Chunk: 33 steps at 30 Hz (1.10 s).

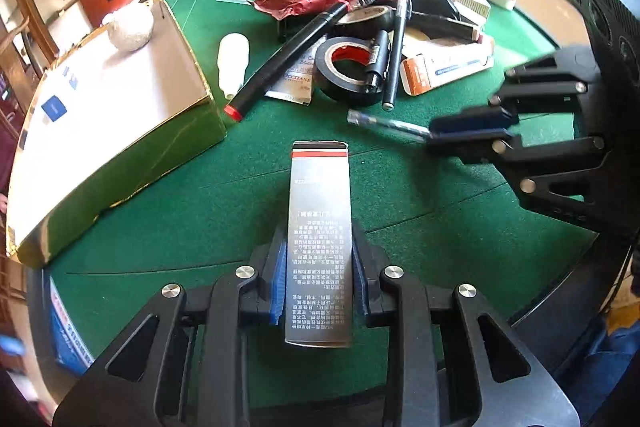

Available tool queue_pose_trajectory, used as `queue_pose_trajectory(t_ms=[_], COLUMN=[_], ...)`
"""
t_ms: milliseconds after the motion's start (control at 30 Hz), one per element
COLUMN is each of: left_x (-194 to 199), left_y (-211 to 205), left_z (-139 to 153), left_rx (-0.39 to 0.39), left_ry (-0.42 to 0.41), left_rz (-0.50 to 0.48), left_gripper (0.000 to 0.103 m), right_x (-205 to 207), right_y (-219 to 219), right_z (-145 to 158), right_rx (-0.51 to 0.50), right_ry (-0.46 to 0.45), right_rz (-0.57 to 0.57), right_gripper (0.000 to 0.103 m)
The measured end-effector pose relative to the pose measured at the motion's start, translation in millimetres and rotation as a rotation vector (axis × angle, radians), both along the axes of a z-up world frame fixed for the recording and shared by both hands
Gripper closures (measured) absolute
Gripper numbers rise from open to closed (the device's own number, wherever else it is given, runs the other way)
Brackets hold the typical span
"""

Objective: Organize objects
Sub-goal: 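Grasp the grey rectangular box with the left tool while the right tool grasps the blue pen, then carry the grey box and blue pen into the tray and open both tools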

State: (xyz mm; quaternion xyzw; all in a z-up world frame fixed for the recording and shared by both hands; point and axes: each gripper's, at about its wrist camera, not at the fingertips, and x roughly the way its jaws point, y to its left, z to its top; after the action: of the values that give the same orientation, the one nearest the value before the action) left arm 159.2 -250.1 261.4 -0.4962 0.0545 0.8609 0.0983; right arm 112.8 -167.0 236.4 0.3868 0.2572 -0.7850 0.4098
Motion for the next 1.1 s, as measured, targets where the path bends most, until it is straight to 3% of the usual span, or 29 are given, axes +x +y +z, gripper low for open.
queue_pose_trajectory(t_ms=[67,300,667,1100], left_x=[0,1,6,19], left_y=[-9,-11,-31,-57], left_z=[3,9,15,26], left_rx=[0.059,0.122,0.193,0.274], left_ry=[0.003,0.039,0.065,0.112], left_rz=[0.021,0.043,0.082,0.104], left_gripper=[0.077,0.077,0.077,0.077], right_x=[-1,-3,-13,-15], right_y=[7,23,14,-16], right_z=[5,14,29,38], right_rx=[-0.047,-0.213,-0.380,-0.481], right_ry=[-0.051,-0.195,-0.281,-0.346], right_rz=[-0.003,-0.018,-0.101,-0.112], right_gripper=[0.097,0.097,0.097,0.096])
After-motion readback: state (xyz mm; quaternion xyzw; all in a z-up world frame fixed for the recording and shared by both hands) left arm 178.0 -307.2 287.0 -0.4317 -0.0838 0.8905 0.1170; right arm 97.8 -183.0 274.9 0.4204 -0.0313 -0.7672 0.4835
